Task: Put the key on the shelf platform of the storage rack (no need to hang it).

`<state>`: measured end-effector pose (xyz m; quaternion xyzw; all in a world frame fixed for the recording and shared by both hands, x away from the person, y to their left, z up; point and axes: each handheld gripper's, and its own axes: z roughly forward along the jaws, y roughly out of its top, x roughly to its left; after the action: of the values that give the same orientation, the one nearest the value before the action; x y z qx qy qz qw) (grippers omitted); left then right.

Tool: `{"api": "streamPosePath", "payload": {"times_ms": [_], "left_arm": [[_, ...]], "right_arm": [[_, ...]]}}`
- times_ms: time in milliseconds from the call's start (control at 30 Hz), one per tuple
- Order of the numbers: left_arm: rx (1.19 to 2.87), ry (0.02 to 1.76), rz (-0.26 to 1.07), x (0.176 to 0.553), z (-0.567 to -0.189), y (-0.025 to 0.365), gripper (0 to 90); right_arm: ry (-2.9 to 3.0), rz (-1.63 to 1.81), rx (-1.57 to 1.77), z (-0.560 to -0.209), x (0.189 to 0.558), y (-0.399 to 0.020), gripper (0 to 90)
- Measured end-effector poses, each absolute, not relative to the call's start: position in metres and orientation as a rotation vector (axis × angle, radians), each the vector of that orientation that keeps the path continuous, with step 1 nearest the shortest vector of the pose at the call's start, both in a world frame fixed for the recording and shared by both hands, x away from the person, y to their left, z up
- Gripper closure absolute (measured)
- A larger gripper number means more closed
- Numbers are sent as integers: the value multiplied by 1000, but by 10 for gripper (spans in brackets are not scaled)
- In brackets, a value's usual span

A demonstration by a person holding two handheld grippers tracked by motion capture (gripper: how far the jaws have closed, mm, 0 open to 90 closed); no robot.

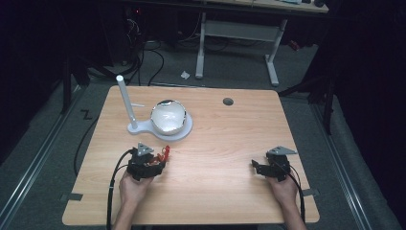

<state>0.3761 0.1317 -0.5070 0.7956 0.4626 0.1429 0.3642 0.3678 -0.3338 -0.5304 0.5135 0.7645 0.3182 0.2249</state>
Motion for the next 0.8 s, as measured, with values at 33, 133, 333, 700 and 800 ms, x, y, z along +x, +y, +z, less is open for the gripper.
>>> {"api": "streamPosePath", "payload": {"times_ms": [33, 133, 333, 700, 800], "left_arm": [[2049, 1188, 371, 375, -506, 132, 429], [2049, 1174, 378, 373, -501, 131, 429], [2051, 1144, 378, 371, -489, 129, 428], [2037, 1122, 372, 369, -476, 130, 428], [2021, 1127, 366, 369, -473, 133, 428]], "right_arm": [[2109, 878, 1417, -530, 368, -334, 272], [2109, 878, 1417, -530, 368, -334, 271], [2109, 878, 1417, -530, 368, -334, 272], [2109, 878, 1416, -530, 368, -334, 271], [2109, 878, 1417, -530, 368, -334, 272]]}}
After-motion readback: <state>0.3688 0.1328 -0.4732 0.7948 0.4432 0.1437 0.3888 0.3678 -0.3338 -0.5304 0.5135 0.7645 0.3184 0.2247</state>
